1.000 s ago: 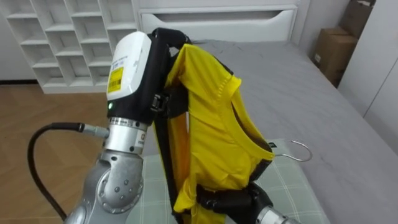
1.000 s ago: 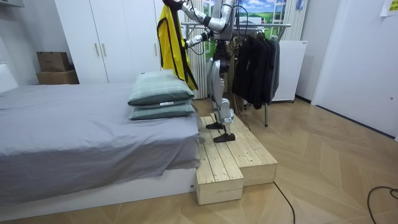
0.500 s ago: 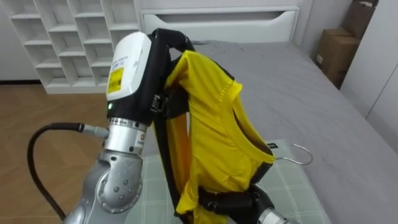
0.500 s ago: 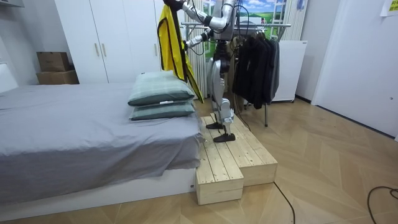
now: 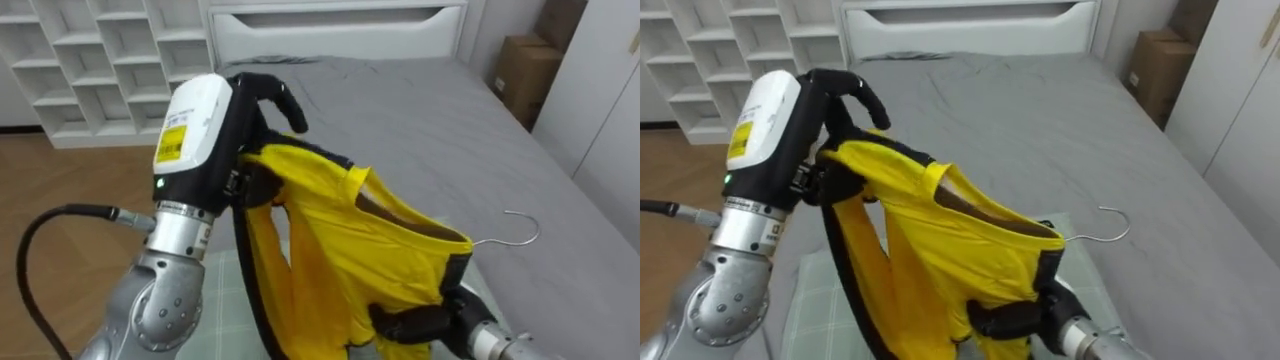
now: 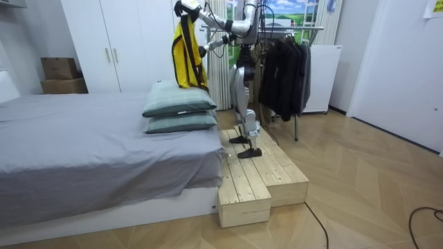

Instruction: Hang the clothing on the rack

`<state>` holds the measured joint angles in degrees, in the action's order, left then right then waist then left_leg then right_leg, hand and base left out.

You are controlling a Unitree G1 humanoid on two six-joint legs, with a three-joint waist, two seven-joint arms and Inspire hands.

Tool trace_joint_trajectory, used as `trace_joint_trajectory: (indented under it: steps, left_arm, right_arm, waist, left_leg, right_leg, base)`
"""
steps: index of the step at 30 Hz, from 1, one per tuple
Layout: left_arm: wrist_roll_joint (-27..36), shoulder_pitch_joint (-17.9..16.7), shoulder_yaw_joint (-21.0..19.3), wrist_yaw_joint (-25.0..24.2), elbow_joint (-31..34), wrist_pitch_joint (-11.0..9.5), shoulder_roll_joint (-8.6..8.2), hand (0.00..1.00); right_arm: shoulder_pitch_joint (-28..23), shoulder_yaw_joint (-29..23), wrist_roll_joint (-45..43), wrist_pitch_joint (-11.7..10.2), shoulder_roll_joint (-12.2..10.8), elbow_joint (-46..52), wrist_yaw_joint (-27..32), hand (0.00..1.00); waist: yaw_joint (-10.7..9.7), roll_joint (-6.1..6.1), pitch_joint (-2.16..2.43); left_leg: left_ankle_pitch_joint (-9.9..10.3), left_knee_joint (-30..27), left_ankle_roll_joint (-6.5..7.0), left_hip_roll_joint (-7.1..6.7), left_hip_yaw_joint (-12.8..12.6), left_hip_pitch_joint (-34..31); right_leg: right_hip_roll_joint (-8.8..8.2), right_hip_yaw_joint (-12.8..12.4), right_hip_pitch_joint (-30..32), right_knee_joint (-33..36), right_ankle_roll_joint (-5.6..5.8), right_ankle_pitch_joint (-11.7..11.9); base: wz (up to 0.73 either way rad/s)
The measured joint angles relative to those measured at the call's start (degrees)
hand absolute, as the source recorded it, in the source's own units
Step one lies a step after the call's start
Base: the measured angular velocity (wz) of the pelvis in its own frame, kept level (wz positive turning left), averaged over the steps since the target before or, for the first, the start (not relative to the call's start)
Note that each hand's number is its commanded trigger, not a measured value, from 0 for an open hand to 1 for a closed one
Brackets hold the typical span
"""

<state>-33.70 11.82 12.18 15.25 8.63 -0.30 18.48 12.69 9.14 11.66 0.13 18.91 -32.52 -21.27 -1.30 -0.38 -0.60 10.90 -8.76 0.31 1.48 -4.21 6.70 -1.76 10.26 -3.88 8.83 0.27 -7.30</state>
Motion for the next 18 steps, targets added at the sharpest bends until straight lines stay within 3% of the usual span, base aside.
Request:
trace_joint_trajectory:
  steps: [1,3,9,13,18]
  left_arm:
    - [0.5,-0.9,0.0,0.0,-1.3,0.0,0.04,0.00]
    - [2.3,-1.7,0.0,0.0,-3.2,0.0,0.04,0.00]
    - [5.1,-4.2,-2.0,-0.7,-5.4,0.0,0.19,0.00]
    - [5.6,-7.0,-4.3,-2.8,-9.5,-0.1,0.12,0.00]
    - [5.7,-11.2,-6.6,-4.7,-13.5,-0.1,0.10,0.00]
  right_arm:
    - [-0.1,-0.7,-1.9,0.1,0.3,-0.1,0.7,1.00]
    - [-0.1,-1.7,-5.1,0.1,0.7,0.0,1.8,1.00]
    - [-0.1,-4.5,-12.9,0.2,1.6,0.2,4.3,1.00]
    - [-0.3,-5.4,-19.3,0.6,1.7,3.0,2.9,1.00]
    - [-1.2,-7.1,-20.8,0.8,2.1,7.8,2.3,1.00]
  waist:
    - [-0.1,-0.51,0.33]
    - [-0.1,-0.98,0.53]
    - [-0.3,-1.27,0.55]
    - [-0.6,-1.21,0.64]
    - [-1.5,-1.34,0.66]
  left_leg:
    - [0.0,0.0,0.00,0.07,-0.3,0.2]
    - [0.0,0.0,0.00,0.10,-0.3,0.6]
    - [0.0,0.1,0.00,-0.07,-0.3,0.8]
    - [0.0,0.1,0.03,-0.09,-0.4,0.9]
    - [0.0,0.0,0.03,-0.08,-0.4,0.8]
  right_leg:
    - [0.06,-0.3,-0.1,0.1,-0.01,0.0]
    - [0.13,-0.8,-0.1,0.3,-0.04,0.0]
    - [-0.04,-1.0,-0.1,0.9,-0.05,0.0]
    - [0.03,-1.4,-0.3,0.9,-0.09,0.1]
    - [0.06,-1.4,-0.1,0.8,-0.13,0.1]
  base:
    - [-0.10]
    - [-0.12]
    - [0.00]
    - [0.00]
    - [0.00]
